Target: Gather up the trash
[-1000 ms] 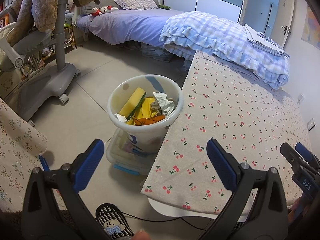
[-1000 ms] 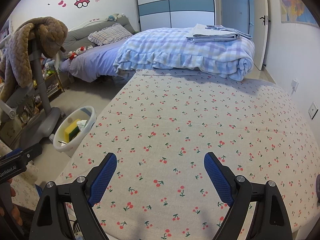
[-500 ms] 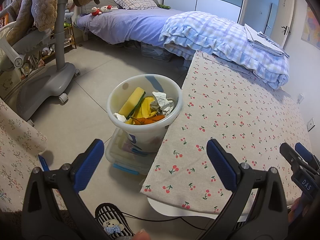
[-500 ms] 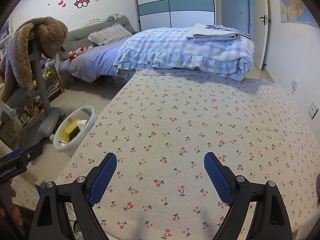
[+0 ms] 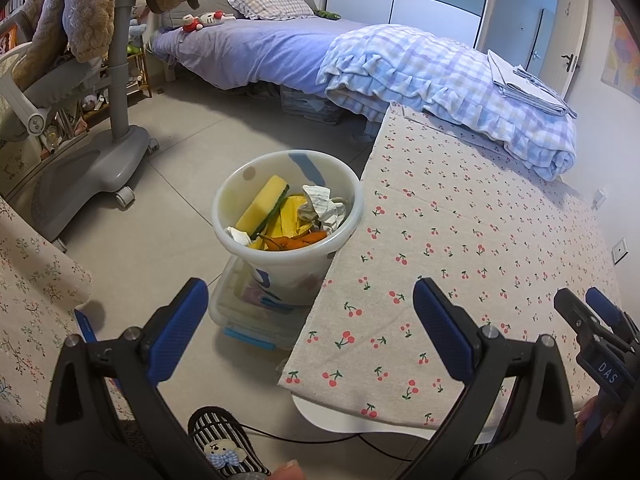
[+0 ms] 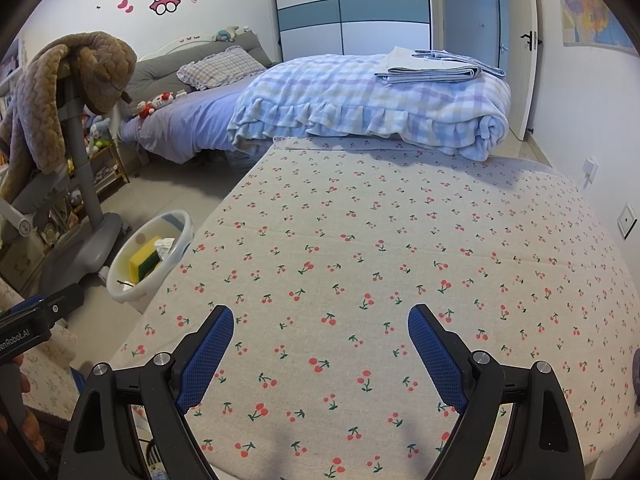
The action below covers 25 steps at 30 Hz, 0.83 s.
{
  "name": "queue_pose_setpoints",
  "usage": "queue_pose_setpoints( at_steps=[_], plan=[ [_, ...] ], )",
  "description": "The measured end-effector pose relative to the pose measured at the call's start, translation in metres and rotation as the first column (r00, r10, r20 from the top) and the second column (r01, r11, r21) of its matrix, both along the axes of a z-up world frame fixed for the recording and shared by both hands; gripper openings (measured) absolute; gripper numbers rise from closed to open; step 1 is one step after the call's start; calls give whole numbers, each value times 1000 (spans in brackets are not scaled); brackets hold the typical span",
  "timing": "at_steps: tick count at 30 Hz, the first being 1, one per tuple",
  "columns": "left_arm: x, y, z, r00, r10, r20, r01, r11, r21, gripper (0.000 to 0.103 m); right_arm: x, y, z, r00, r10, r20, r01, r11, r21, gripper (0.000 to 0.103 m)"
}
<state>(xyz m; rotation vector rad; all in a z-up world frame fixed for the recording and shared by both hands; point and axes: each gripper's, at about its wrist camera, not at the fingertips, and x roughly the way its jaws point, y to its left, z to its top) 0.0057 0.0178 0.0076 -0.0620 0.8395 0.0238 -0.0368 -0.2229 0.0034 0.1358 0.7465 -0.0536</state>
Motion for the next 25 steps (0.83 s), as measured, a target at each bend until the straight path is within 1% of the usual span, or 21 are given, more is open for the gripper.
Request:
queue_pose_setpoints(
  at_steps=[15, 25],
  plan=[
    [0, -1, 1, 1000, -1, 1, 1, 1000, 0, 102, 0, 0, 0, 1000, 0, -1, 0, 1000, 0, 90],
    [2, 0, 4, 1000, -22, 5, 22, 1000, 6, 102, 0, 1, -2, 1000, -3, 2, 3, 1000, -3, 90]
  ],
)
